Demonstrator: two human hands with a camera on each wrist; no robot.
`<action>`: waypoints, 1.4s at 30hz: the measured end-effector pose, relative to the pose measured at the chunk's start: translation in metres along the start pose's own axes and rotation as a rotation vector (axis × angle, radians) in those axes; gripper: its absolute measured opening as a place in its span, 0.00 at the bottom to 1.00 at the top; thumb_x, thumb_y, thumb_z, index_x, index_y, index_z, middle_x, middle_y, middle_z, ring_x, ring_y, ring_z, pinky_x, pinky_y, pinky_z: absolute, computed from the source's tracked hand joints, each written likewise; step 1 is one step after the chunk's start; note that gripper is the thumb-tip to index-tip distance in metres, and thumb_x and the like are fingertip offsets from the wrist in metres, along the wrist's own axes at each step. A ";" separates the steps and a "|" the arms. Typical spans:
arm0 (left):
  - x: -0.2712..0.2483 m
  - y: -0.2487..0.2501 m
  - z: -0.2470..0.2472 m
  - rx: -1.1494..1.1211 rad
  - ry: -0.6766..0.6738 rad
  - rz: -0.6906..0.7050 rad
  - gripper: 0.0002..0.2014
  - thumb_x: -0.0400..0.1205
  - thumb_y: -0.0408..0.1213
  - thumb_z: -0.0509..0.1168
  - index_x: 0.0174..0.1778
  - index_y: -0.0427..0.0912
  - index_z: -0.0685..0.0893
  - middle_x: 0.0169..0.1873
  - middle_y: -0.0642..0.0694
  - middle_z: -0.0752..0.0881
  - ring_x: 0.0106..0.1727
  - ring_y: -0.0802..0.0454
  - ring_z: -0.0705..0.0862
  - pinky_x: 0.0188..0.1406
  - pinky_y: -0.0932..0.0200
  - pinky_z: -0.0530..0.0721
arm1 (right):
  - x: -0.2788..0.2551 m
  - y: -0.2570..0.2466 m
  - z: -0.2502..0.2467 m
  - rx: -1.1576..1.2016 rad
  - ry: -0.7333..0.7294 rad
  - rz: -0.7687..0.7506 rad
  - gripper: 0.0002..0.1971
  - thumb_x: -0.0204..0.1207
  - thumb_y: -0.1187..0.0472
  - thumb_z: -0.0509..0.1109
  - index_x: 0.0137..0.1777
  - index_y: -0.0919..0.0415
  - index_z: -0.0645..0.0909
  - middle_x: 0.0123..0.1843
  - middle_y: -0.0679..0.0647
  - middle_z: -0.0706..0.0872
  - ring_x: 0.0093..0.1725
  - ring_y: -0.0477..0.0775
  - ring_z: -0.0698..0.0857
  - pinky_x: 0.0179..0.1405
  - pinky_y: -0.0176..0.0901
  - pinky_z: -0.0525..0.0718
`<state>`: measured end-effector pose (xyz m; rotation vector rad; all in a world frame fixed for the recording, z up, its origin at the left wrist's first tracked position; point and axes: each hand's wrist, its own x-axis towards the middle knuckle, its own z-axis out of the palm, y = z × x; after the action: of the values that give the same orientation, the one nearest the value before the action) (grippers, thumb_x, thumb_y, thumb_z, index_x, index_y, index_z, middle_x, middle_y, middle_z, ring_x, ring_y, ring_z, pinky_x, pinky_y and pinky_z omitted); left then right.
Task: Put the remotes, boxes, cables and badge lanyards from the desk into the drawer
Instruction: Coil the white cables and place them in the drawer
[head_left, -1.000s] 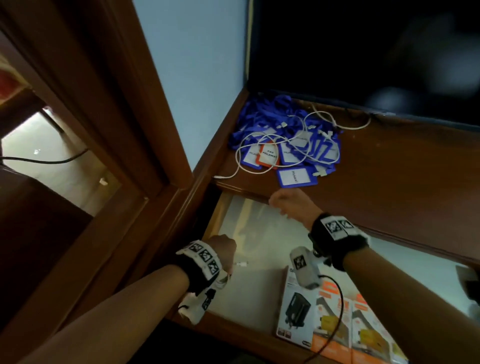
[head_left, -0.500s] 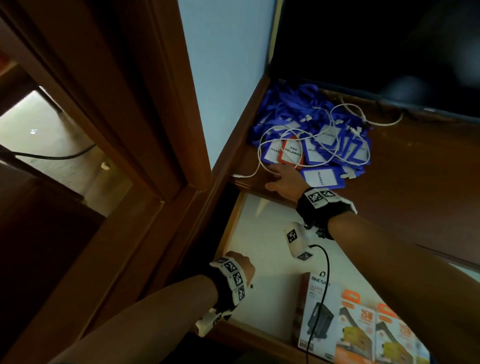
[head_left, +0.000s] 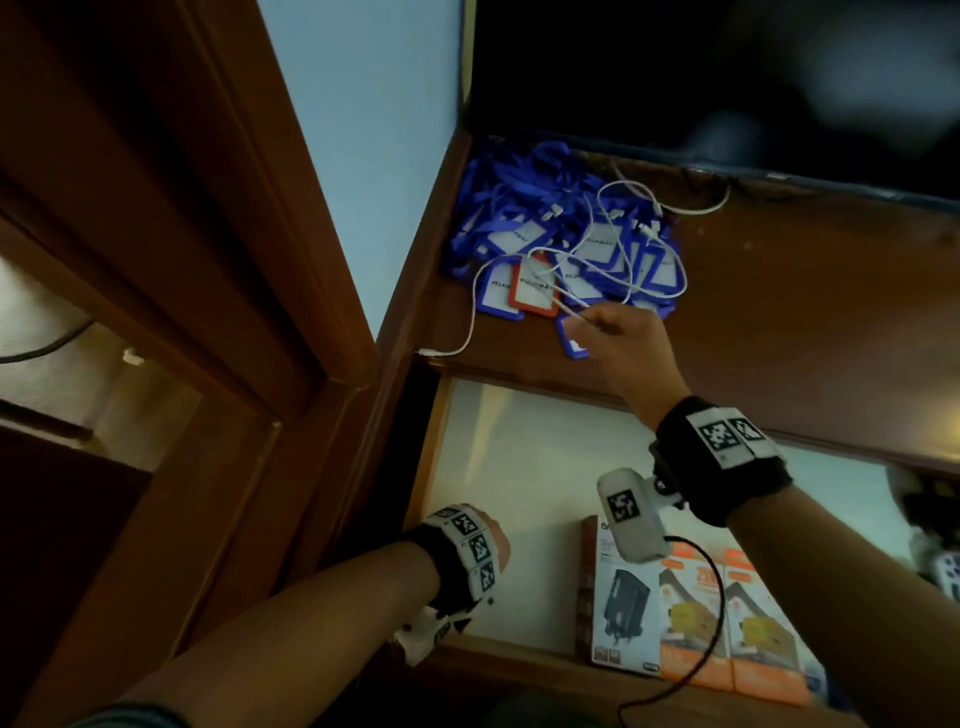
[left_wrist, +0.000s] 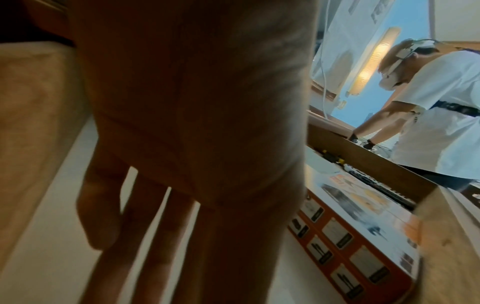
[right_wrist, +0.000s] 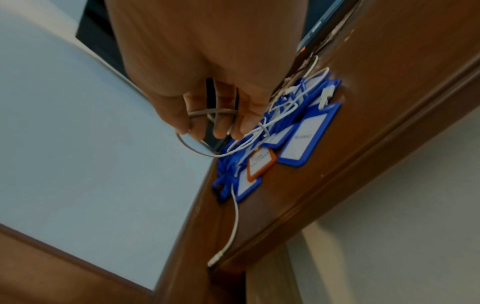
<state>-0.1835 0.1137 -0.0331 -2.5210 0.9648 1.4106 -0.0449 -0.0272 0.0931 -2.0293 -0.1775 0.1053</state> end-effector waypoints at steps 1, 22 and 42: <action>0.000 -0.002 -0.002 -0.032 -0.083 -0.026 0.18 0.73 0.48 0.73 0.25 0.39 0.80 0.26 0.44 0.83 0.28 0.49 0.83 0.32 0.56 0.86 | -0.004 -0.003 -0.007 0.043 0.015 -0.009 0.09 0.77 0.61 0.73 0.37 0.64 0.84 0.31 0.52 0.81 0.33 0.44 0.77 0.38 0.35 0.75; -0.021 0.056 -0.096 -0.927 1.294 -0.515 0.25 0.71 0.34 0.73 0.65 0.40 0.77 0.63 0.44 0.76 0.57 0.45 0.81 0.59 0.55 0.78 | -0.094 0.023 -0.125 0.223 -0.027 -0.198 0.03 0.72 0.69 0.76 0.38 0.63 0.87 0.40 0.60 0.86 0.36 0.49 0.81 0.39 0.40 0.78; -0.044 -0.030 -0.244 -0.457 1.015 -0.403 0.15 0.88 0.38 0.52 0.47 0.34 0.81 0.53 0.35 0.84 0.50 0.38 0.81 0.48 0.51 0.76 | -0.109 -0.060 -0.240 -0.257 0.667 -0.338 0.02 0.72 0.64 0.76 0.42 0.63 0.88 0.52 0.48 0.83 0.50 0.38 0.79 0.53 0.19 0.70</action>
<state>-0.0039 0.0677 0.1337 -3.5420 0.1048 0.1725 -0.1202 -0.2309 0.2538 -2.1411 -0.1096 -0.8327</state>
